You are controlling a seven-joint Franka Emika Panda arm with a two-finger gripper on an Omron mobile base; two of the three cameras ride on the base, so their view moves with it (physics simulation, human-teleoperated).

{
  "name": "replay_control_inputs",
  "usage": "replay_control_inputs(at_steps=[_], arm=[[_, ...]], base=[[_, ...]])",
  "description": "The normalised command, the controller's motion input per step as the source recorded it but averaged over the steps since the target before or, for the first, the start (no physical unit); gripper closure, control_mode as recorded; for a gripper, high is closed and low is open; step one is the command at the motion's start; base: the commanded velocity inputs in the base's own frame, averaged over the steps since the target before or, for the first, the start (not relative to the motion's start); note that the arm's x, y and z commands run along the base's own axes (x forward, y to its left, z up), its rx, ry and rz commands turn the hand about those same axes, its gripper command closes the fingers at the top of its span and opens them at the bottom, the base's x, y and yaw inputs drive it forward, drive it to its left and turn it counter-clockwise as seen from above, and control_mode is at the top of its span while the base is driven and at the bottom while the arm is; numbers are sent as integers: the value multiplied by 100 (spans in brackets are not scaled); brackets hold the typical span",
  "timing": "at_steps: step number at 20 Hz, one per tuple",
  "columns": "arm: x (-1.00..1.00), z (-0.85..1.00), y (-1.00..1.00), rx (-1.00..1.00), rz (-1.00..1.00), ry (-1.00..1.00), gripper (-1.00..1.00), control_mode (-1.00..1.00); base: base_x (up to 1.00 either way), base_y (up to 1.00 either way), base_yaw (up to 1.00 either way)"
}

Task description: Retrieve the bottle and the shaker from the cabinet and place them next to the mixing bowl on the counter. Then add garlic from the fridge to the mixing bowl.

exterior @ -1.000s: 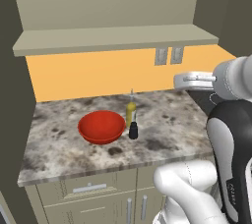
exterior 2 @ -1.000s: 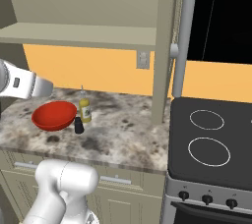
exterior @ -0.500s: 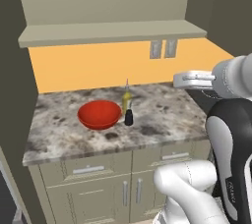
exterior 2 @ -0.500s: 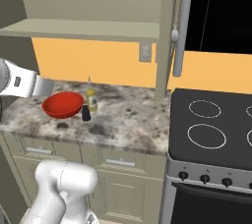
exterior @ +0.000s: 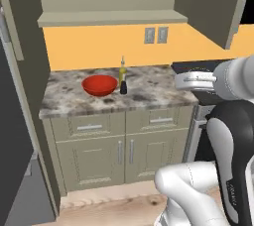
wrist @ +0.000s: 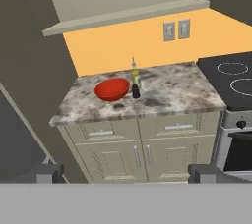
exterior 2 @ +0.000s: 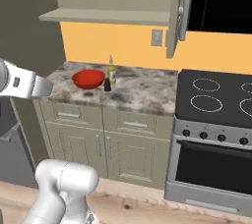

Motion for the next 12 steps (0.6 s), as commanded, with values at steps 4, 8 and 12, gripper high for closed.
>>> replay_control_inputs(at_steps=[4, 8, 12], arm=[[0, 0, 0, 0, 0, 0, -100, 100], [0, 0, 0, 0, 0, 0, -100, 100], [0, 0, 0, 0, 0, 0, -100, 100]], base=[[-68, -18, 30], [-59, -12, 37], [-63, -12, 46]])
